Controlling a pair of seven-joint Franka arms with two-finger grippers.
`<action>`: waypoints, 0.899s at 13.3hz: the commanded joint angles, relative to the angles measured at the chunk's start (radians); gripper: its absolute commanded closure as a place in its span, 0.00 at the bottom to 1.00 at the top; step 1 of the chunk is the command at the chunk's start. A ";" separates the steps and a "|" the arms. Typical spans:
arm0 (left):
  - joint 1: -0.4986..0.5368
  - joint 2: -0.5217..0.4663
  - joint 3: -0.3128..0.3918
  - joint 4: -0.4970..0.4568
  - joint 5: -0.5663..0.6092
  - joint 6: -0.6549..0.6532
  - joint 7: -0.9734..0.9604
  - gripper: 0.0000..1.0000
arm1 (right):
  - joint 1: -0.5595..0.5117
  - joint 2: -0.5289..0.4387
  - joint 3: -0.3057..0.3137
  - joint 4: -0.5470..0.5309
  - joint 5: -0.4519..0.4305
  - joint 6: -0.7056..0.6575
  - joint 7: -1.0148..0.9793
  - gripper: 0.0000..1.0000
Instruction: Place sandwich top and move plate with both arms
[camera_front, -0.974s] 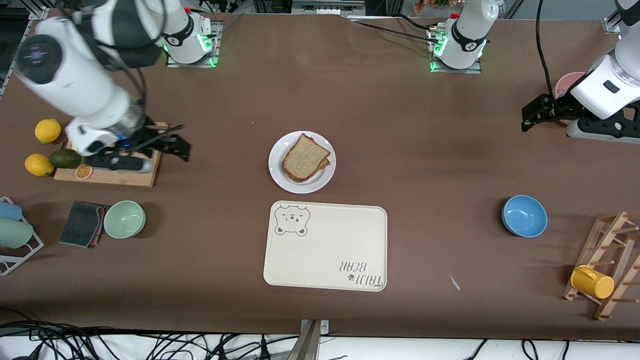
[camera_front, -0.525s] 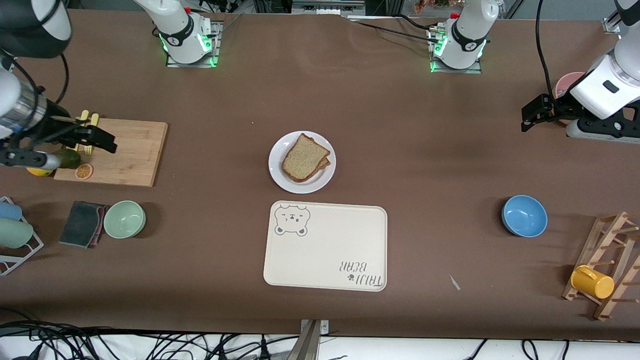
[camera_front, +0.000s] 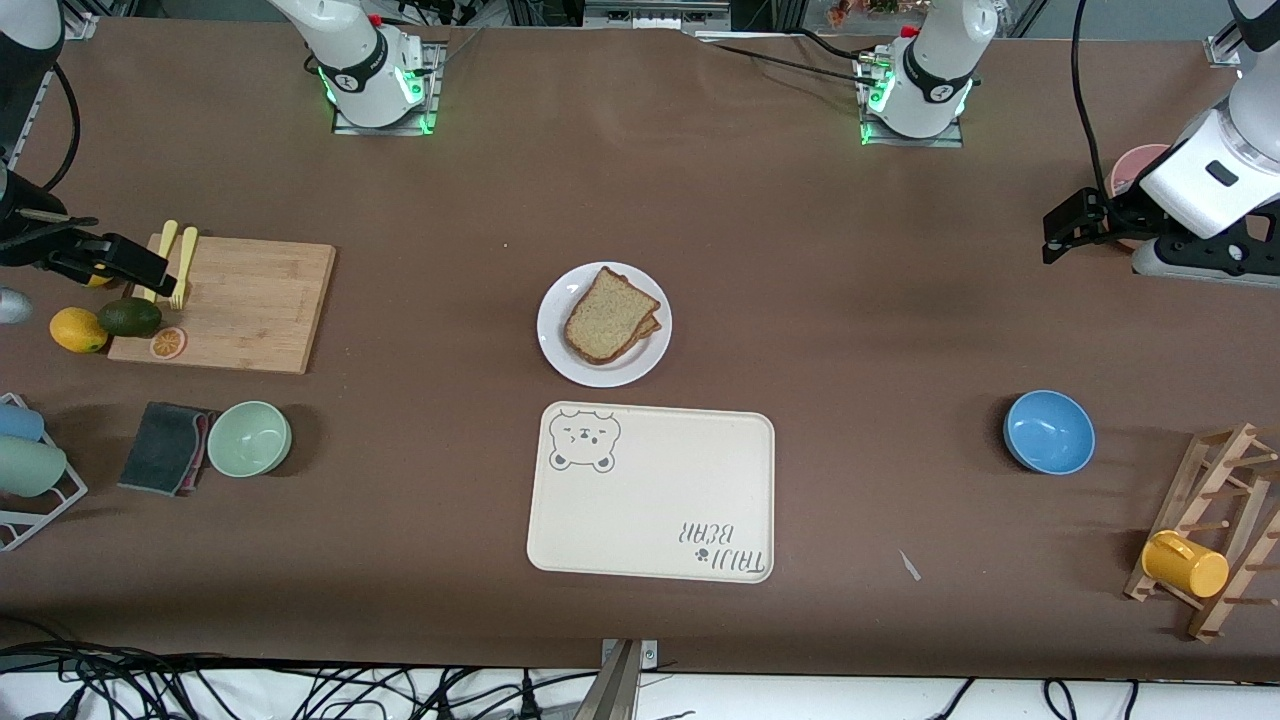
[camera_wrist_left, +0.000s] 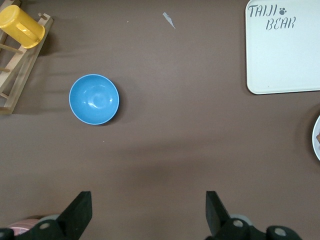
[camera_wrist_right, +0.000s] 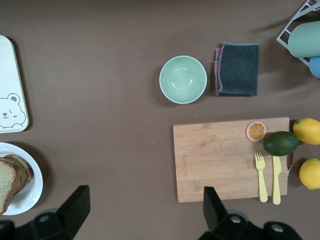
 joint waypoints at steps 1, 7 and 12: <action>0.004 -0.010 -0.002 0.003 -0.028 -0.014 0.000 0.00 | -0.016 -0.007 0.020 0.015 0.000 -0.020 -0.014 0.00; 0.004 -0.010 -0.002 0.003 -0.028 -0.014 0.000 0.00 | -0.001 -0.007 0.020 0.016 0.001 -0.035 -0.010 0.00; 0.004 -0.010 -0.002 0.003 -0.028 -0.014 0.000 0.00 | -0.001 -0.004 0.020 0.016 0.003 -0.048 -0.005 0.00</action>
